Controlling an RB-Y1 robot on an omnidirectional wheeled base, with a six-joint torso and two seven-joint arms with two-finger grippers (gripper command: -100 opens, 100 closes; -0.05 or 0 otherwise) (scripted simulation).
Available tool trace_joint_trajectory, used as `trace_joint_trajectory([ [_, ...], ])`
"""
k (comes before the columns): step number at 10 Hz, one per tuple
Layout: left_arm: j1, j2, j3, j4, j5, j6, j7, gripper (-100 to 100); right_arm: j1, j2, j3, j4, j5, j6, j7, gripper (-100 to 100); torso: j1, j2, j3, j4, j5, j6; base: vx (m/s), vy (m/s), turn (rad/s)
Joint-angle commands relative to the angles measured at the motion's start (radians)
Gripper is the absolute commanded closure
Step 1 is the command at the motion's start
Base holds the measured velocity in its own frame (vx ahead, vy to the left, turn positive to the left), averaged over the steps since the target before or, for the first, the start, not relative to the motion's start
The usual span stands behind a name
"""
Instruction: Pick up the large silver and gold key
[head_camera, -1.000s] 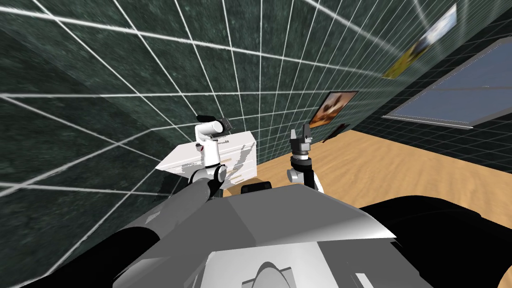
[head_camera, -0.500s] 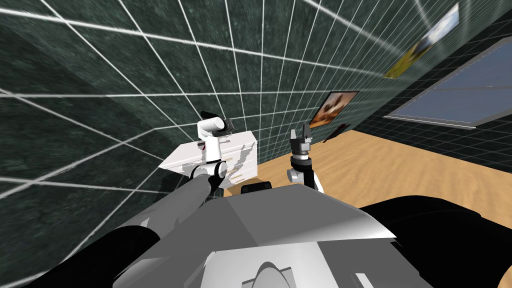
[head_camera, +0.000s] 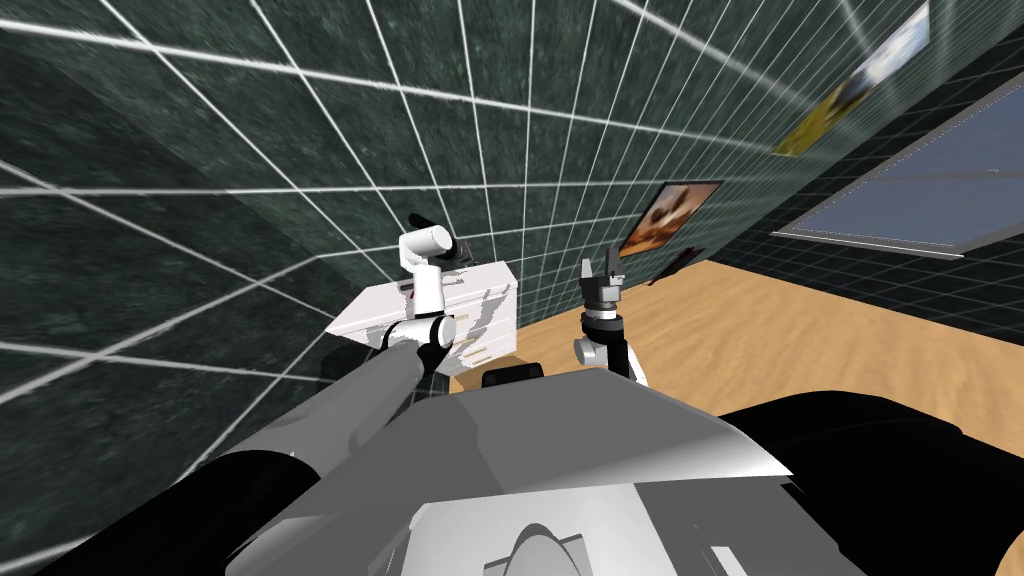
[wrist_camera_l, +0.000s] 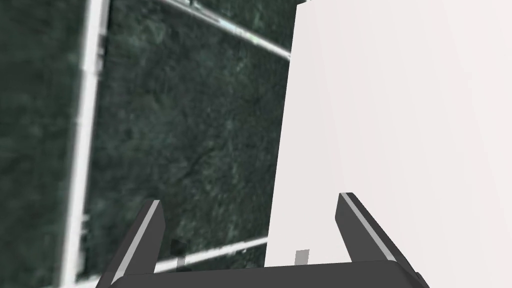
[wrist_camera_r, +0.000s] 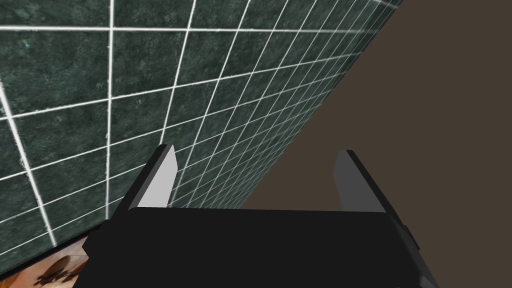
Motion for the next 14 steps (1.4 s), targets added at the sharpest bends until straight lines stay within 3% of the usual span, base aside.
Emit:
trace_joint_trajectory([
  [1, -0.018, -0.002, 0.002, 0.033, -0.004, 0.050, 0.002, -100, 0.000, 0.000, 0.000, 0.000, 0.000, 0.000, 0.000, 0, 0.000, 0.000, 0.000, 0.000, 0.000, 0.000, -0.010, 0.043, 0.009],
  [2, -0.018, -0.002, 0.002, 0.033, -0.004, 0.064, 0.002, -100, 0.000, 0.000, 0.000, 0.000, 0.000, 0.000, 0.000, 0, 0.000, 0.000, 0.000, 0.000, 0.000, 0.000, -0.001, 0.022, -0.004],
  [3, -0.057, -0.005, 0.005, 0.083, -0.012, 0.097, 0.006, -100, 0.000, 0.000, 0.000, 0.000, 0.000, 0.000, 0.000, 0, -0.001, 0.000, 0.000, 0.000, 0.000, 0.000, 0.001, 0.038, 0.035],
  [4, -0.057, -0.005, 0.005, 0.083, -0.012, 0.128, 0.006, -100, 0.000, 0.000, 0.000, 0.000, 0.000, 0.000, 0.000, 0, 0.000, -0.001, 0.000, 0.000, 0.000, 0.000, -0.001, 0.041, 0.013],
  [5, -0.094, -0.007, 0.007, 0.120, -0.022, 0.159, 0.009, -100, 0.000, 0.000, 0.000, 0.000, 0.000, 0.000, 0.000, 0, 0.000, -0.001, 0.000, 0.000, 0.000, 0.000, -0.002, 0.052, 0.030],
  [6, -0.094, -0.007, 0.007, 0.132, -0.022, 0.189, 0.009, -100, 0.000, 0.000, 0.000, 0.000, 0.000, 0.000, 0.000, 0, 0.001, -0.001, 0.000, 0.000, 0.000, 0.000, -0.002, 0.045, 0.015],
  [9, -0.157, -0.009, 0.010, 0.212, -0.041, 0.278, 0.015, -100, 0.000, 0.000, 0.000, 0.000, 0.000, 0.000, 0.000, 0, 0.001, -0.001, 0.000, 0.000, 0.000, 0.000, 0.002, 0.060, 0.031],
  [14, -0.206, -0.006, 0.013, 0.296, -0.060, 0.414, 0.019, -100, 0.000, 0.000, 0.000, 0.000, 0.000, 0.000, 0.000, 0, 0.002, -0.002, -0.001, -0.001, 0.001, 0.000, 0.015, 0.063, 0.026],
])
